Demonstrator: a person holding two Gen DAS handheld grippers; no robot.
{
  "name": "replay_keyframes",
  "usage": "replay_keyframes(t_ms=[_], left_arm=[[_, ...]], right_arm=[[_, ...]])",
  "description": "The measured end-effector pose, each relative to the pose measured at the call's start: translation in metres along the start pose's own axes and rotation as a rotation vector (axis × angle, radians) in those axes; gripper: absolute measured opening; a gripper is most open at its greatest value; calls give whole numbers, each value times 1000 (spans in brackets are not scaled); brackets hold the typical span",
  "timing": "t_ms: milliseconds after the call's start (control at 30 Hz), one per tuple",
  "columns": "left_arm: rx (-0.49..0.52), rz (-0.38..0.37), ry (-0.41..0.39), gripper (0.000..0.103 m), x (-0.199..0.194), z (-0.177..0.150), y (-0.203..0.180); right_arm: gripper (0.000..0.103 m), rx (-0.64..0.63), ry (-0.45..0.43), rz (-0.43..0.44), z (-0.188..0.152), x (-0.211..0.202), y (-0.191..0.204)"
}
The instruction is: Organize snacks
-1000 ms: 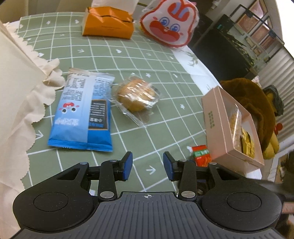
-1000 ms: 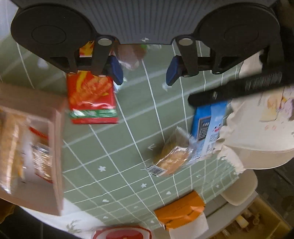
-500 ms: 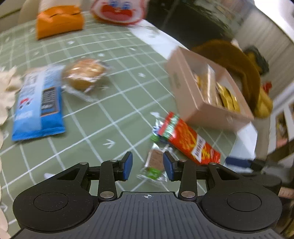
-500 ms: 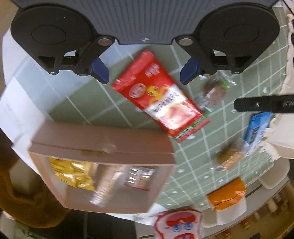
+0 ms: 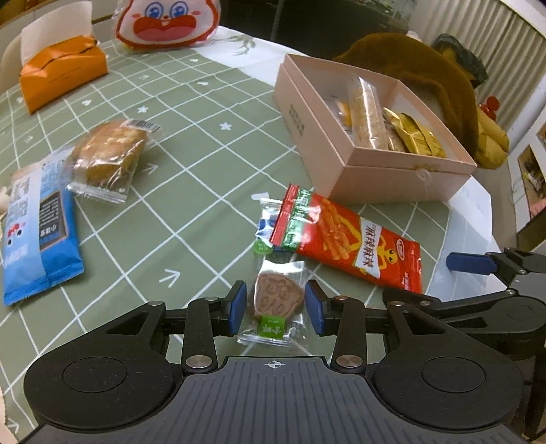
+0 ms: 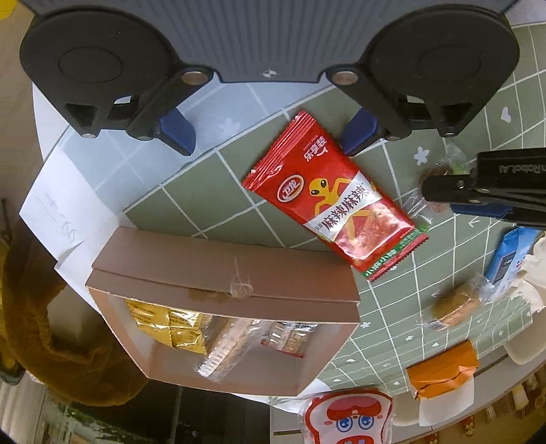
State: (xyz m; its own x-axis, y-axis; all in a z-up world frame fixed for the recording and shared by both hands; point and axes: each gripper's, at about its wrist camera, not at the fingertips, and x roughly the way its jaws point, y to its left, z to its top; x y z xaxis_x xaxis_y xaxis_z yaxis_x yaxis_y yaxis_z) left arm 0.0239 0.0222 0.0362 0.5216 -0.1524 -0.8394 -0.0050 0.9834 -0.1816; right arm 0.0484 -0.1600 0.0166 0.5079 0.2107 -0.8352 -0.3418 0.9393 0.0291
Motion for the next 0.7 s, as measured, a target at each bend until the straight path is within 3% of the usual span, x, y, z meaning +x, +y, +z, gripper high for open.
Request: replay_keyframes(t_ms=[400, 633, 667, 700], left_arm=[[-91, -13, 29, 42, -22, -20, 29], [-71, 3, 27, 43, -21, -22, 24], [-67, 6, 26, 43, -21, -22, 23], [-60, 10, 26, 43, -21, -22, 22]], right_arm=[[94, -114, -35, 90, 23, 1, 16], [94, -113, -1, 133, 38, 21, 25], [91, -112, 3, 148, 37, 20, 27], [81, -107, 2, 170, 37, 17, 28]])
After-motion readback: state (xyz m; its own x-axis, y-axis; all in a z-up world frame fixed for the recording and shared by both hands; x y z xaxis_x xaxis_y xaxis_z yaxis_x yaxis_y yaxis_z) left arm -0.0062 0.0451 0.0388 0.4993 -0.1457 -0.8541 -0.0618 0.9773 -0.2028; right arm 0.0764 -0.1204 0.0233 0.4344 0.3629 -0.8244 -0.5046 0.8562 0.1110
